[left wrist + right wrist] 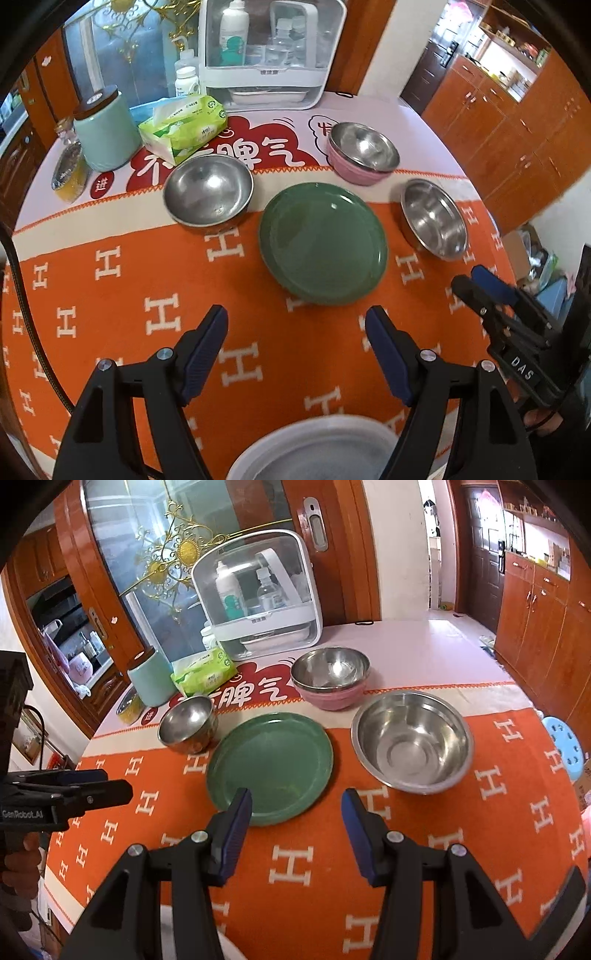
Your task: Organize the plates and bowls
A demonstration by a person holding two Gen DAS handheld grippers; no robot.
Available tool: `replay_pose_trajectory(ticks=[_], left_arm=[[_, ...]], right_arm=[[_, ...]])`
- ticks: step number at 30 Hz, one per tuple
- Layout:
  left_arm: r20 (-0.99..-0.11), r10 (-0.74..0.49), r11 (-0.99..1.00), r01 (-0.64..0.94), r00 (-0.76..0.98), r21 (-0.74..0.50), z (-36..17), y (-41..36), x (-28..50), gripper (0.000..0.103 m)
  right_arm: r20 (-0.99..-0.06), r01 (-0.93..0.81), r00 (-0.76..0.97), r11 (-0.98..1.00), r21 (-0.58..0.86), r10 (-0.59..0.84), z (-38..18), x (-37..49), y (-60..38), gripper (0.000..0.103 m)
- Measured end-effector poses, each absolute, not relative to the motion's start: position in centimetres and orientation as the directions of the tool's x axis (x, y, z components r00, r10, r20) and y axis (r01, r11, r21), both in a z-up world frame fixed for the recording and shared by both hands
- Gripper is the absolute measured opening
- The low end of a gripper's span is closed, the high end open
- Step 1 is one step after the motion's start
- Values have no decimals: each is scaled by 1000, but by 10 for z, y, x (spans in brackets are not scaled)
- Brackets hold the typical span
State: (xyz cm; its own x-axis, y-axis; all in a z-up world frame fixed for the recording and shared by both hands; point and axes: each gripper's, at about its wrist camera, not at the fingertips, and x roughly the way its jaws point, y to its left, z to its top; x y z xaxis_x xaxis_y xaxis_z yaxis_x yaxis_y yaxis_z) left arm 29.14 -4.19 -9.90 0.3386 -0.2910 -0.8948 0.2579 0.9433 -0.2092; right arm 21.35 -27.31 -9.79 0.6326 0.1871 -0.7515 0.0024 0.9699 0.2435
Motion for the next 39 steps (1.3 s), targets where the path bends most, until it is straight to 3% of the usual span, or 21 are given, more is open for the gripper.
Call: replay_pose_trajectory(ticks=[16,36,39], left_arm=[[-889,-305,943,235,340,-234,-170,-59,334,78],[-902,-354,925,235,246,-299,-237,-64,369,78],[-894,-364,921,244,260,-304,-238,-65,370,79]], right_arm=[[-721,-1,608,908,419,333,-172,250,-288,51],[-713,36,604,882,471,356,-217,269,-278,50],[-719,42,603,886,462,346,-221,270,-277,44]])
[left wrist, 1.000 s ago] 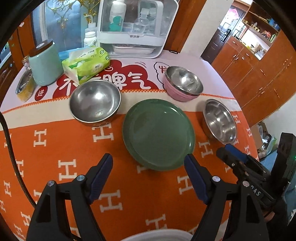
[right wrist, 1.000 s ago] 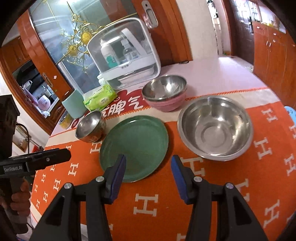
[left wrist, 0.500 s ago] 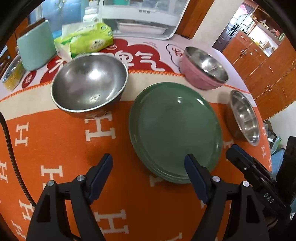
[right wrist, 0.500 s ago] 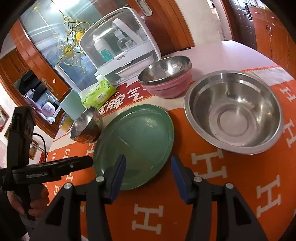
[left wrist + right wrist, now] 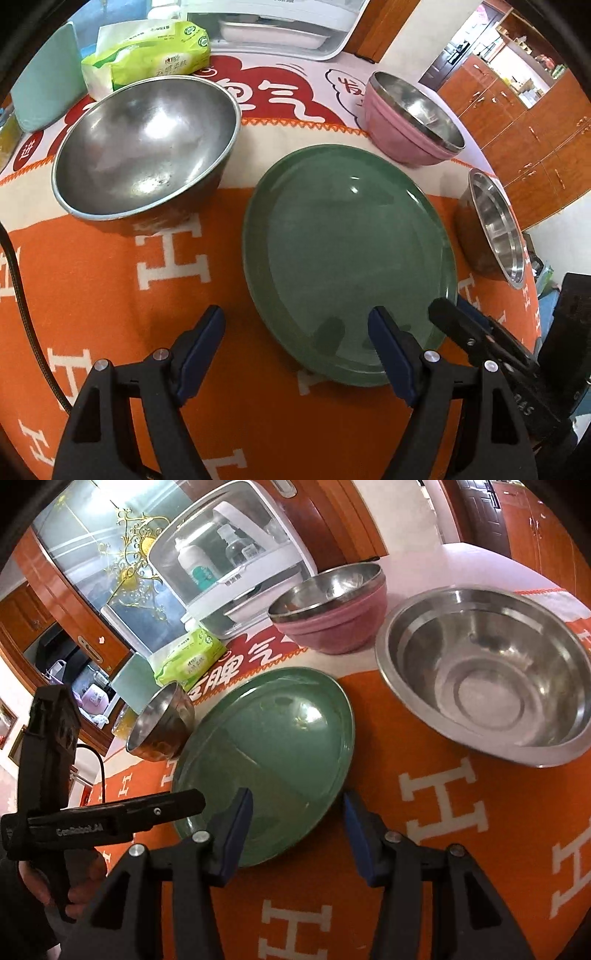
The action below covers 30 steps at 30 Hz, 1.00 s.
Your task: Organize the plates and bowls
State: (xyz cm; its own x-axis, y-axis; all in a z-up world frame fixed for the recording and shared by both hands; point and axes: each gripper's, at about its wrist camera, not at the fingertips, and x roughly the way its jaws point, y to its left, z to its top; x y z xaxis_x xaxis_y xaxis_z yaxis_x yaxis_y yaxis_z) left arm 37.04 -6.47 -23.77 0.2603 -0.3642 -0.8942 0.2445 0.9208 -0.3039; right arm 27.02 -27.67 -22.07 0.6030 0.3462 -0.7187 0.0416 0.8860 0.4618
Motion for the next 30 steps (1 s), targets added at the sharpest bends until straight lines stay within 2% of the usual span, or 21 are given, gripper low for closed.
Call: replay_pose_trajectory(ticks=[3,8,10,13,15,20,25,30], left_arm=[[-886,-377,917,240,269,-318,-238,-64,372,78],[-879,-382,916,239,285,-321,-238,-66,372,76],[-879,-376,918,246,292,-311,-237,-67,371,71],[-880,-372,919,253,296,-303,-236,-69,369,61],[-877,-386,914,248,284,-322,-236,-69,370,60],[-883,-372,922,221,285,-318,-236,-68,369,45],[-890,-359,931,178,280,-320,-238,-57,371,24],[-899,-349,934,182,265,-309,-238,-55,369,18]], right_arm=[[-717,51,612,888,457,334,-221,270,-278,39],[-717,78,617,881,467,326,-224,269,-285,22],[-718,83,615,880,469,325,-225,269,-288,18],[-715,82,616,877,474,330,-226,269,-288,18],[-717,81,616,879,470,326,-226,269,-288,18],[-723,84,610,881,466,324,-225,269,-287,18],[-730,92,603,881,465,322,-225,268,-286,17],[-739,102,589,877,469,327,-224,265,-288,16]])
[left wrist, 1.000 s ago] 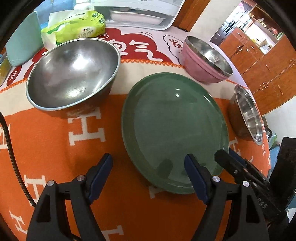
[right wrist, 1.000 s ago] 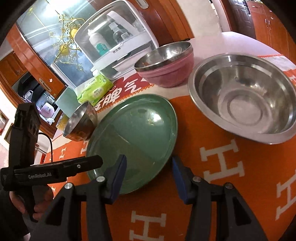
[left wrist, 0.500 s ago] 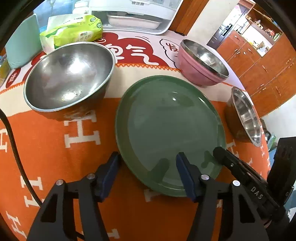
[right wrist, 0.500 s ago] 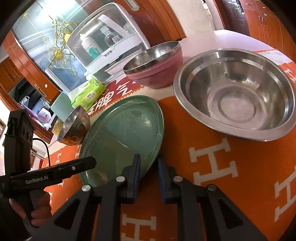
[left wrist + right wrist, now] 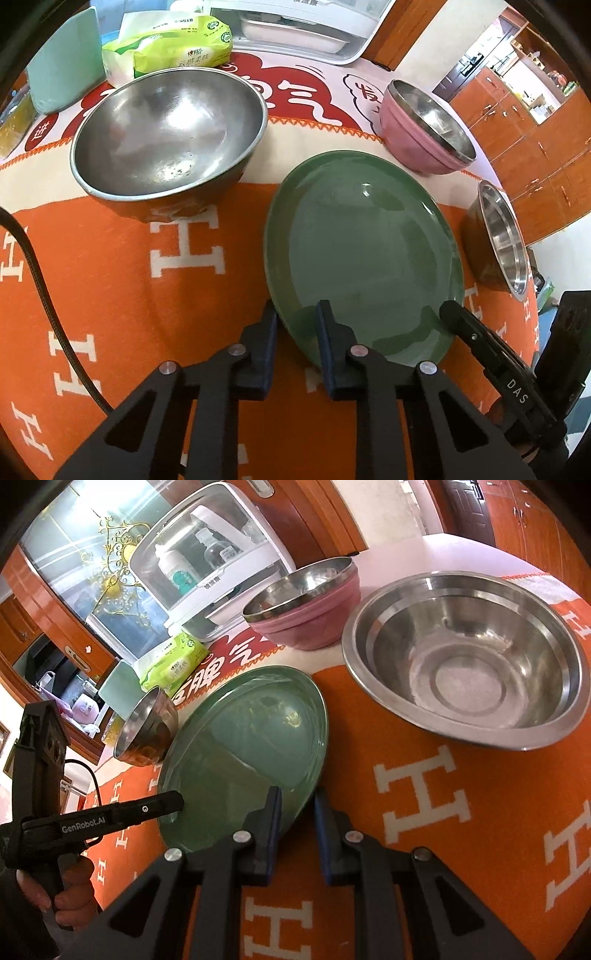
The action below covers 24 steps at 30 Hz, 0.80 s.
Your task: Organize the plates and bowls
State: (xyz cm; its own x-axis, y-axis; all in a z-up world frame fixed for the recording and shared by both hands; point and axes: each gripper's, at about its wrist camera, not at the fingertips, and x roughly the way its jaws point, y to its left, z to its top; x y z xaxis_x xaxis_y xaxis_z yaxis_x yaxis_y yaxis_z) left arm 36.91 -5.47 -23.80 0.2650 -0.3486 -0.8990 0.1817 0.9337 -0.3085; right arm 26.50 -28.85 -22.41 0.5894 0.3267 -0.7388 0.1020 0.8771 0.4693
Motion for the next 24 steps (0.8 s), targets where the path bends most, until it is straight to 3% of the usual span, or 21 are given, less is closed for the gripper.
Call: replay_pose_trajectory(ticks=[24], left_arm=[[-910,-346,923,256,230,-286,-197,-64,293,17]], right_arm=[[-753,117,570,875,470,329,-195,206,-301,15]])
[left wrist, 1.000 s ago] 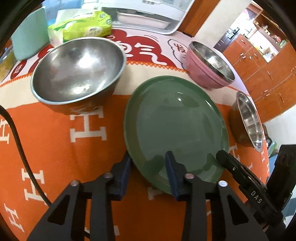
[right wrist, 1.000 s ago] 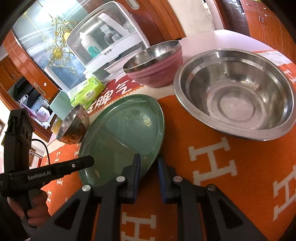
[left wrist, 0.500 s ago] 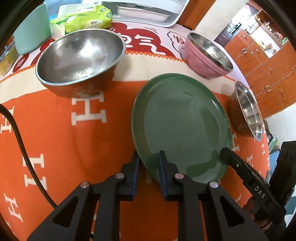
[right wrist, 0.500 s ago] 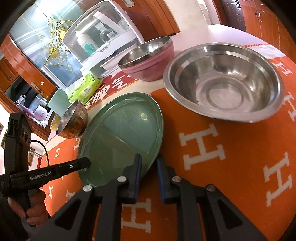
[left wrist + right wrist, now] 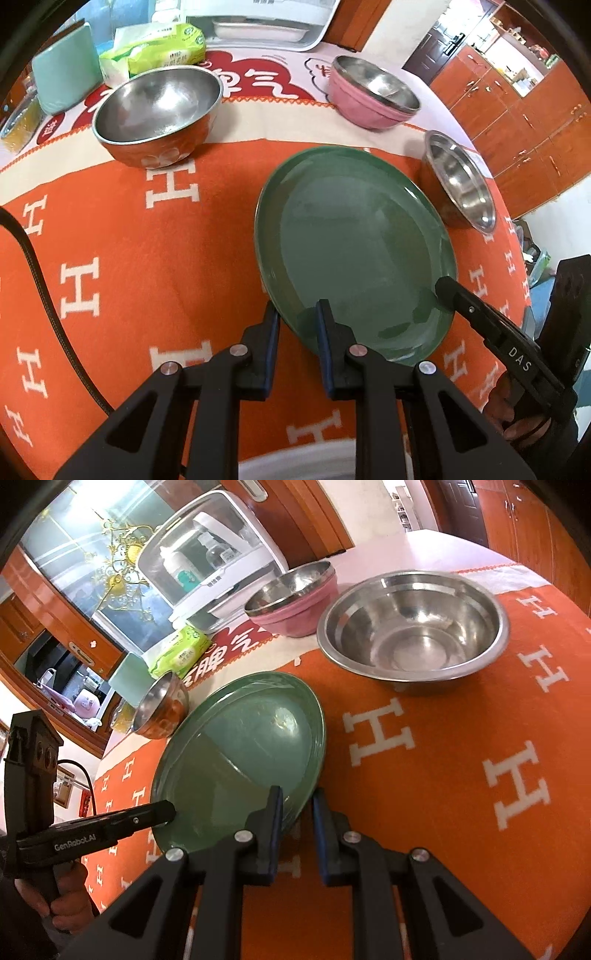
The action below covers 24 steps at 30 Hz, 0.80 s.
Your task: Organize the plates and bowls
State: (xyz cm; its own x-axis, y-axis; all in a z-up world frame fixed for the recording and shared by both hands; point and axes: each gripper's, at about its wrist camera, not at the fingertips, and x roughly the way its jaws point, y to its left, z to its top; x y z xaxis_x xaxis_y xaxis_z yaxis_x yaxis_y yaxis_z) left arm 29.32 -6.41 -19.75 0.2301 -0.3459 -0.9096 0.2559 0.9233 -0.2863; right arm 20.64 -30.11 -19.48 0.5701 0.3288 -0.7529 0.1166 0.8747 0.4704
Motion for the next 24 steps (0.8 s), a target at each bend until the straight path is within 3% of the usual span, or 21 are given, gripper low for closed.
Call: replay_pose_trajectory(ticks=[24], left_arm=[[-860,-416,896,296,296,-332,-139,-51,183,19]], right_arm=[[-716,48,651,927,373,254,-123,106,-288,15]])
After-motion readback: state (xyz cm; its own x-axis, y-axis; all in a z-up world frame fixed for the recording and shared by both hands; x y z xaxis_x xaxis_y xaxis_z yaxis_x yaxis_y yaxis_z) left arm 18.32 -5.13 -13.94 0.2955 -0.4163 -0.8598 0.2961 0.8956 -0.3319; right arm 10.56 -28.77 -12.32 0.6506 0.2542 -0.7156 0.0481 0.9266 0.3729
